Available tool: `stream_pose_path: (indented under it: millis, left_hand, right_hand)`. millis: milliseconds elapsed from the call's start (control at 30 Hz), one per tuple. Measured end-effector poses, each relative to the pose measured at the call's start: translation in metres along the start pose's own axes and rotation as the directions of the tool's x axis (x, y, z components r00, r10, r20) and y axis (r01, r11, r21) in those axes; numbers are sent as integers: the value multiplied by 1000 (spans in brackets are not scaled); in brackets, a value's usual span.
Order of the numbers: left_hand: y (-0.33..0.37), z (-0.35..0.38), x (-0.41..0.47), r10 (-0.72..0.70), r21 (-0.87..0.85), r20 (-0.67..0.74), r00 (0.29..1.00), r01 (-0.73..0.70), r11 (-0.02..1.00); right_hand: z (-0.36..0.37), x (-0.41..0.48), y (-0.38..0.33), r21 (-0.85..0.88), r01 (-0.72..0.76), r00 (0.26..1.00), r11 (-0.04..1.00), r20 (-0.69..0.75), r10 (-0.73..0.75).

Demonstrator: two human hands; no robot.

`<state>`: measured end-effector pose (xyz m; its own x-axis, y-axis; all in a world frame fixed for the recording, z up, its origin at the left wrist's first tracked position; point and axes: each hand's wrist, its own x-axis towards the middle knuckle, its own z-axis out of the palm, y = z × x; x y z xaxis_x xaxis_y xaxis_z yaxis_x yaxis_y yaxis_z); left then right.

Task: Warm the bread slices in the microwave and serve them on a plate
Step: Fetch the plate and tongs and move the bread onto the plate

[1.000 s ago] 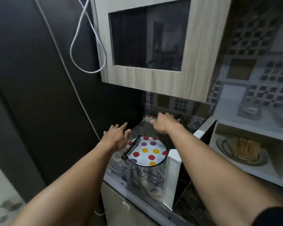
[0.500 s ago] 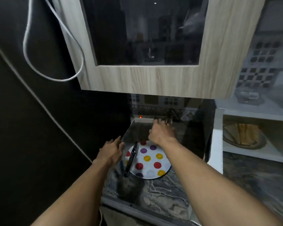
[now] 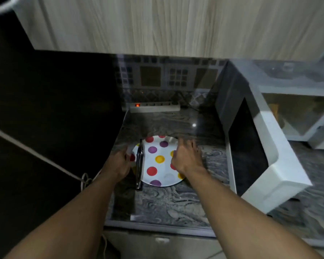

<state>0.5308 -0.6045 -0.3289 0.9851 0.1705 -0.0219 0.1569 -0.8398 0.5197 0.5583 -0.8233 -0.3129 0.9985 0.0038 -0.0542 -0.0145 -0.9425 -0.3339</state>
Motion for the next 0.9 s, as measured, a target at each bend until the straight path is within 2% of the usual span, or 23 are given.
stream_pose_path:
  millis: [333, 500, 733, 900]
  left_hand:
    - [-35, 32, 41, -94, -1, 36, 995, 94, 996]
    - [-37, 42, 57, -177, -148, 44, 983, 182, 972]
    - [-60, 70, 85, -304, -447, 167, 938, 347, 824]
    - [-27, 39, 59, -366, -585, 222, 904, 424, 691]
  right_hand:
    - [42, 33, 31, -2, -175, 976, 985, 134, 174]
    - [49, 41, 37, 53, -281, 948, 958, 172, 269]
    - [48, 44, 42, 210, -392, 917, 896, 172, 361]
    - [44, 38, 45, 359, -407, 913, 840, 198, 358]
